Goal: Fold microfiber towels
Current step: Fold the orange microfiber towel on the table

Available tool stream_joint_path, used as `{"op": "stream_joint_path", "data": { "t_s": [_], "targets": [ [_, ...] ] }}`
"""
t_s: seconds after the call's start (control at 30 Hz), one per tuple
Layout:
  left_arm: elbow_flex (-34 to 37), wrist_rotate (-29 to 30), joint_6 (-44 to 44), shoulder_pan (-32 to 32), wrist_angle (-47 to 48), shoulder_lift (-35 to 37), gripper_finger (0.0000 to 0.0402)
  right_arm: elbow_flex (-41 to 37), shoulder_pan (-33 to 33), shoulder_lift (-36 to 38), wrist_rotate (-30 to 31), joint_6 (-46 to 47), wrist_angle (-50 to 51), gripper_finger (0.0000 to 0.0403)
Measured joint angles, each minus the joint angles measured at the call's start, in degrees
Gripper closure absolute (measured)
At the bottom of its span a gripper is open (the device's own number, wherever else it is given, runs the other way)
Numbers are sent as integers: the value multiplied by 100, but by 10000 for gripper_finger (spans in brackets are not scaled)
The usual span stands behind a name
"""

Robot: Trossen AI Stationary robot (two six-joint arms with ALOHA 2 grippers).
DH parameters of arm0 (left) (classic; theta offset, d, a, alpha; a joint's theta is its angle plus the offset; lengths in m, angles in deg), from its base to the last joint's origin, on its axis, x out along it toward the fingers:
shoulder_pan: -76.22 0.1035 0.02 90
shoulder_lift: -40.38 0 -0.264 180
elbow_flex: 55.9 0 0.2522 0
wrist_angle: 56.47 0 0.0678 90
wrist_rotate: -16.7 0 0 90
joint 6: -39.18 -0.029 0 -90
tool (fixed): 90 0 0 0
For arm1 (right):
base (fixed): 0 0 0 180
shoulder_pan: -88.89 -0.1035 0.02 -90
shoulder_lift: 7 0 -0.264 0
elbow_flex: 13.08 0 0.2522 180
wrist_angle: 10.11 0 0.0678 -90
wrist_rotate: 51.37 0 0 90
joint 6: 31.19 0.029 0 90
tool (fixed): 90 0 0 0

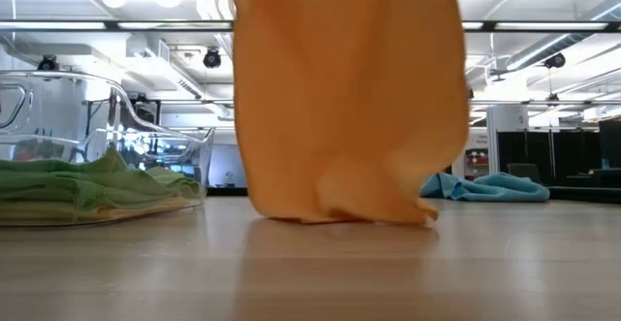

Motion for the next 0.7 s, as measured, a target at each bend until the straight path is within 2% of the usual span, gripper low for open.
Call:
{"op": "stream_joint_path", "data": {
  "t_s": [0.17,0.37,0.57,0.7],
  "targets": [
    [-599,-367,-44,-522,-5,-155,402,799,-576,-13,-73,393,701,394],
    [-1543,-533,-334,-820,-44,-434,402,1736,-1145,-13,-79,313,775,394],
    [-2371,-701,-501,-713,-83,-685,402,2275,-1243,20,-76,513,1102,394],
    [-2426,-1040,-449,-347,135,-796,402,2165,-1058,75,280,1718,2326,394]
  ]
}}
